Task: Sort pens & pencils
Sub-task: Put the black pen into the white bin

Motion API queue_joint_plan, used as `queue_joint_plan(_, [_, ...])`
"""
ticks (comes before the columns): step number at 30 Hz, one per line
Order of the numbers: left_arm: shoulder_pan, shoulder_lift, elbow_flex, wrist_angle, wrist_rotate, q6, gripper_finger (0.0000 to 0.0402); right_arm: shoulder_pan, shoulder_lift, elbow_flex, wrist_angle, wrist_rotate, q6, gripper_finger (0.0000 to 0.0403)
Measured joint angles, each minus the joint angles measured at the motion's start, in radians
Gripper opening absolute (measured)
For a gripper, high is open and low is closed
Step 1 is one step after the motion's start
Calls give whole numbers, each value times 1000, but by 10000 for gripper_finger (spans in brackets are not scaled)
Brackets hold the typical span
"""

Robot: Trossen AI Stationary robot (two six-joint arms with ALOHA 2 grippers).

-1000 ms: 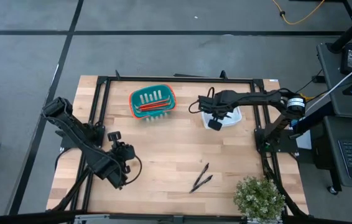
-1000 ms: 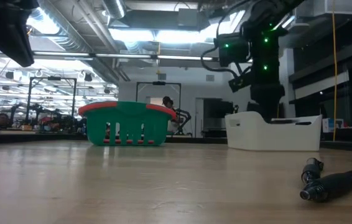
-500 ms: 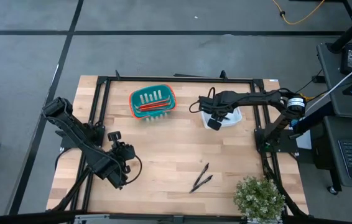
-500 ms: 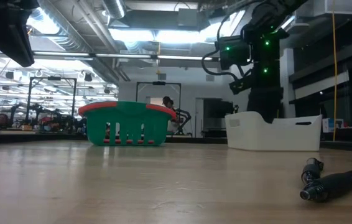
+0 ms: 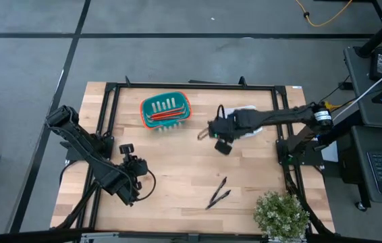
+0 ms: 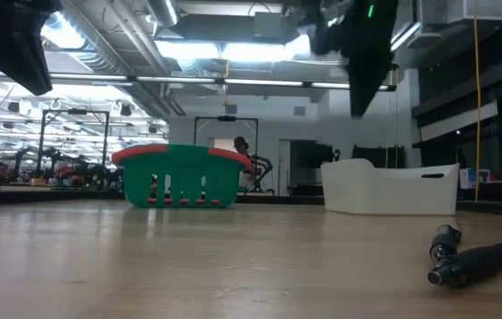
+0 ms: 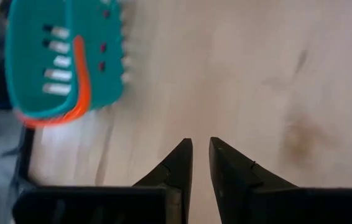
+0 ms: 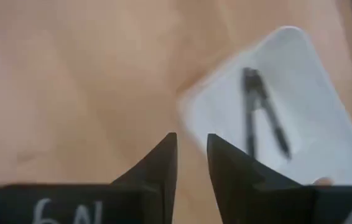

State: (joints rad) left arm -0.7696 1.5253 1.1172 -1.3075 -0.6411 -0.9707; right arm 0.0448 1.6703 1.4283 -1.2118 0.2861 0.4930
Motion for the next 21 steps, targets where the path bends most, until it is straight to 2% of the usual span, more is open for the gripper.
queue_joint_plan(6, [37,0,0,186,-29,193,50,258,0,117,-36,25,232,79])
queue_joint_plan(12, [167,0,0,459,-22,448,50,521,0,136,-11,215,491,72])
queue_joint_plan(14, [226,0,0,582,32,513,50,590,0,136,-14,298,566,70])
queue_joint_plan(16, [286,7,0,707,145,542,50,648,0,136,-14,389,617,67])
queue_joint_plan(21, [389,61,0,906,398,547,50,735,0,136,-13,578,627,62])
